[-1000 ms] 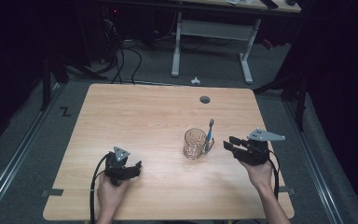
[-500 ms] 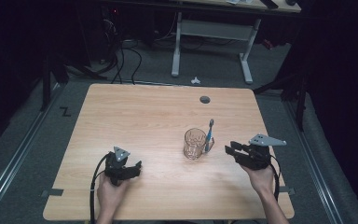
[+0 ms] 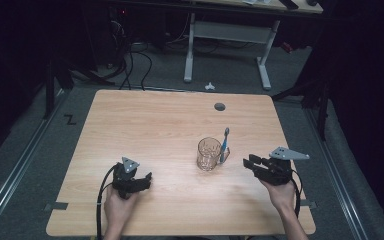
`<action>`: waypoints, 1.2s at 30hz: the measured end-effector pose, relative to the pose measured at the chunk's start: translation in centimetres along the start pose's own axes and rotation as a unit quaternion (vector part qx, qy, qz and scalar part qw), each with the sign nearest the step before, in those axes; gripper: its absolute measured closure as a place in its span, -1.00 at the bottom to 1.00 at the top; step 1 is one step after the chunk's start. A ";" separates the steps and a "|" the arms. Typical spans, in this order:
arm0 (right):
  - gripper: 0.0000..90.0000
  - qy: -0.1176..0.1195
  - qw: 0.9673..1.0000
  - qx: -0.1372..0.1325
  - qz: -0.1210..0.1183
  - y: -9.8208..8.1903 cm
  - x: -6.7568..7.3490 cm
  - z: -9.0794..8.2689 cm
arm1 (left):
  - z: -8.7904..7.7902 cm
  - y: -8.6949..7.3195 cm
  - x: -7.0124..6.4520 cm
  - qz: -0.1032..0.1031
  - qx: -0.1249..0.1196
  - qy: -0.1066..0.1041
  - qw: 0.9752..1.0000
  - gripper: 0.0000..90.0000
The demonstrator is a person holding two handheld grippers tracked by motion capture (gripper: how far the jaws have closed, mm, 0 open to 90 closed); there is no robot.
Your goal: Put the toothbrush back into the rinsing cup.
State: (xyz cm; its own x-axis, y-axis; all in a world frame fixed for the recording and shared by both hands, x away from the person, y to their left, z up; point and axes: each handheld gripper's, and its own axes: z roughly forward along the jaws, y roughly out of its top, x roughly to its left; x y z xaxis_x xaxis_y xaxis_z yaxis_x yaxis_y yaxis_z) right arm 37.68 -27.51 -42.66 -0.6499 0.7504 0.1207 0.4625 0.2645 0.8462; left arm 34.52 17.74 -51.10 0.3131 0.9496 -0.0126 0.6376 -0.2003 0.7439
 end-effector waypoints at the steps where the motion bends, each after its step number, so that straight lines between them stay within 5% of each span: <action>1: 0.42 0.000 1.000 0.002 0.002 -0.1 0.0 0.0 | 0.0 0.0 0.0 0.000 0.000 0.000 1.000 -0.52; 36: 0.47 -0.012 0.999 0.020 0.035 -2.9 -1.4 0.6 | 0.0 0.0 0.0 0.000 0.000 0.000 1.000 -0.52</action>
State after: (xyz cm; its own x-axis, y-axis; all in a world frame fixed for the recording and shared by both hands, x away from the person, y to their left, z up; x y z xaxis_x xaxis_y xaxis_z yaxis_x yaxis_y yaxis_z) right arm 37.62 -28.94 -45.59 -0.6003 0.7826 0.1652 0.5306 0.2351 0.8144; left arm 34.52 17.73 -51.10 0.3125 0.9498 -0.0127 0.6376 -0.1998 0.7440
